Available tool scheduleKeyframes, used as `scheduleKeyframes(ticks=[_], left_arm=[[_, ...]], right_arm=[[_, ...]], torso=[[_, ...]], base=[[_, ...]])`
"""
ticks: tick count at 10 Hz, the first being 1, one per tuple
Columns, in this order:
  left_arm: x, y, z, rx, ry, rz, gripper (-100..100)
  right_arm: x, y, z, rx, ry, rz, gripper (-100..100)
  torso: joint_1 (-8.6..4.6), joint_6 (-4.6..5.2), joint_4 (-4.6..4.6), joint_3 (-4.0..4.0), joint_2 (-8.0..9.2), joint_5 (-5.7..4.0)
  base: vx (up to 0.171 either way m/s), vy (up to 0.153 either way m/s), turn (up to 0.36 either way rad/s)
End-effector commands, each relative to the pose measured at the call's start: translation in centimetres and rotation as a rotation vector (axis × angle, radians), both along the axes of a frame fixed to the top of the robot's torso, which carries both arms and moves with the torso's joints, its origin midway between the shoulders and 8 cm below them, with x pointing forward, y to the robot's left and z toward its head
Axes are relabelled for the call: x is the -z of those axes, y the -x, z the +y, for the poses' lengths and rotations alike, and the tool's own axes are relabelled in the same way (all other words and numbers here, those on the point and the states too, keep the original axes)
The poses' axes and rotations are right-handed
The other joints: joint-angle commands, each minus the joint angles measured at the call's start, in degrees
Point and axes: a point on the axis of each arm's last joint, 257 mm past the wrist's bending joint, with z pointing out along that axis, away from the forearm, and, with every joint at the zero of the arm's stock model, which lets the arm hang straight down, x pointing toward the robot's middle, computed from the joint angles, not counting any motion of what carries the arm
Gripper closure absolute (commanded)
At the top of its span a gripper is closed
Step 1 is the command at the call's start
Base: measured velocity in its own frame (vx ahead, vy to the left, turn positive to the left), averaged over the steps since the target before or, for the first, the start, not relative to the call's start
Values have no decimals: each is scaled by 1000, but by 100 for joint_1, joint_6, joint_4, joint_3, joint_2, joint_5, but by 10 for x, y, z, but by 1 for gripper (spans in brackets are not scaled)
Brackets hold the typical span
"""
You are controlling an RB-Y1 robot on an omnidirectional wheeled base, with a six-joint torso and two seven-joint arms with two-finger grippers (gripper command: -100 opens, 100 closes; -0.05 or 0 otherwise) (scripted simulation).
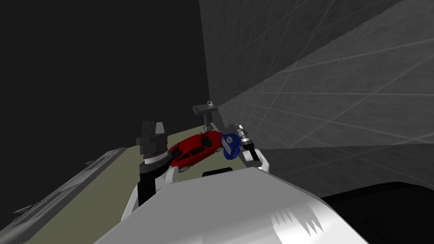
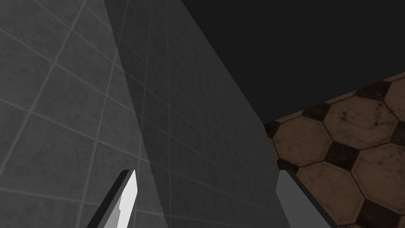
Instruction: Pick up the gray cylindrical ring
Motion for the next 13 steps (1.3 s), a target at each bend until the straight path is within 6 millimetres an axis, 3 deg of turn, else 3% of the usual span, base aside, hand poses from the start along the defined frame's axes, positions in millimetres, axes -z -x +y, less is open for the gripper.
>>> scheduleKeyframes(ticks=[1, 13], left_arm=[[0, 0, 0, 0, 0, 0, 0], [0, 0, 0, 0, 0, 0, 0]], right_arm=[[14, -11, -1, 28, 50, 28, -100], [109, -65, -13, 155, 343, 225, -100]], torso=[[0, 0, 0, 0, 0, 0], [1, 0, 0, -1, -2, 1]], base=[[-15, 12, 7], [-15, 14, 10]])
